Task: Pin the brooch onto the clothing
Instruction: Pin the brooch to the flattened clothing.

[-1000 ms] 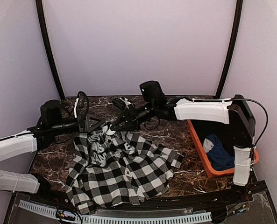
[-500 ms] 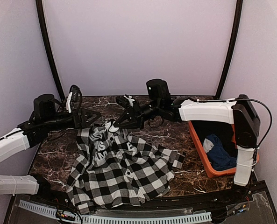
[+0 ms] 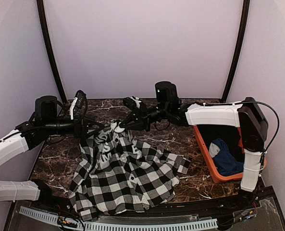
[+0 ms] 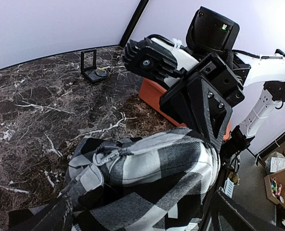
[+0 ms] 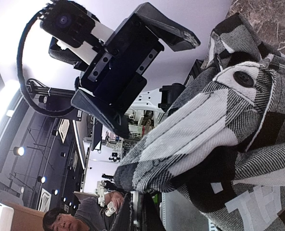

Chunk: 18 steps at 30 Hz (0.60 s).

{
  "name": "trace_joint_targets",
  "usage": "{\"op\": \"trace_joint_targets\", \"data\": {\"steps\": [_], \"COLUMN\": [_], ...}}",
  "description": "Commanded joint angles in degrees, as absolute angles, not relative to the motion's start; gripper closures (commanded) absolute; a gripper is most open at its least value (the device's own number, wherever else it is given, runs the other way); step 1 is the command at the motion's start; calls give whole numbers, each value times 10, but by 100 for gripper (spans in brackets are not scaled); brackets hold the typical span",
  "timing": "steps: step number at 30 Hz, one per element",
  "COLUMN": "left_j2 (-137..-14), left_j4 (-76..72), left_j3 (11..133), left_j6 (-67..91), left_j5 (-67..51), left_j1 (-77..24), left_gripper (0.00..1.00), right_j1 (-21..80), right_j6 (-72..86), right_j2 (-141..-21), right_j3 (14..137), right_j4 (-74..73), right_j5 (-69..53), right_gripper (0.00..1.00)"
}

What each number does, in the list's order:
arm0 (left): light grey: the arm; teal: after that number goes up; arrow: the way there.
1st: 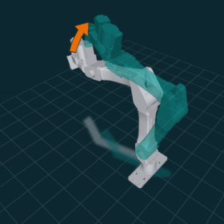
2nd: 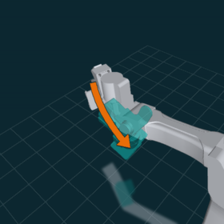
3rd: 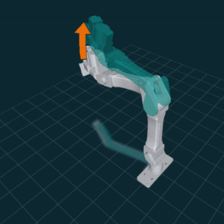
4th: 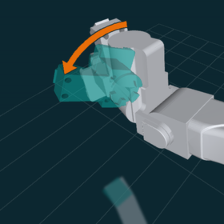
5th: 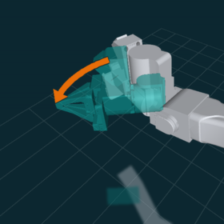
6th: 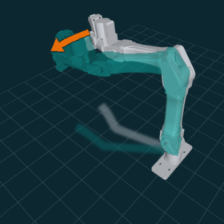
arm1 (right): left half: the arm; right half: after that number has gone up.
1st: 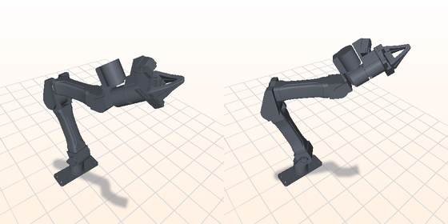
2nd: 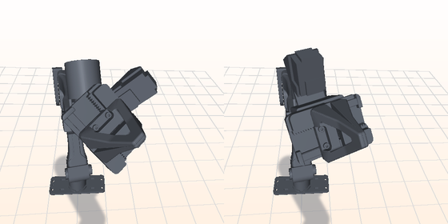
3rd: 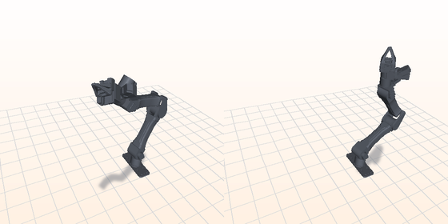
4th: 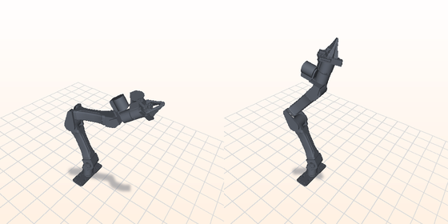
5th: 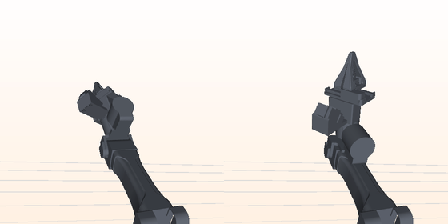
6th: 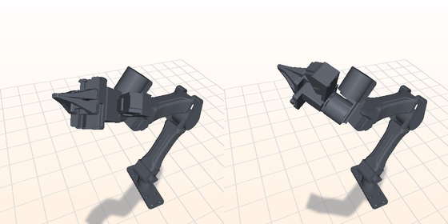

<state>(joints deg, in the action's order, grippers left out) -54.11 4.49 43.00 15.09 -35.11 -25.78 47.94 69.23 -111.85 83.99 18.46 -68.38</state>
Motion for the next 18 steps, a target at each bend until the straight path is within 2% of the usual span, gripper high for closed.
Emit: {"op": "trace_joint_targets", "data": {"steps": [1,9,18], "left_j2": [-551,-577,-594], "left_j4": [65,80,72], "left_j3": [442,462,463], "left_j6": [124,90,87], "left_j5": [-383,-347,-314], "left_j1": [-271,-328,-339], "left_gripper": [0,0,0], "right_j1": [476,476,476], "right_j6": [711,718,729], "right_j2": [-1115,-1125,-1123], "right_j3": [844,850,843], "right_j4": [237,240,256], "right_j5": [-691,-687,-690], "right_gripper": [100,100,100]}}
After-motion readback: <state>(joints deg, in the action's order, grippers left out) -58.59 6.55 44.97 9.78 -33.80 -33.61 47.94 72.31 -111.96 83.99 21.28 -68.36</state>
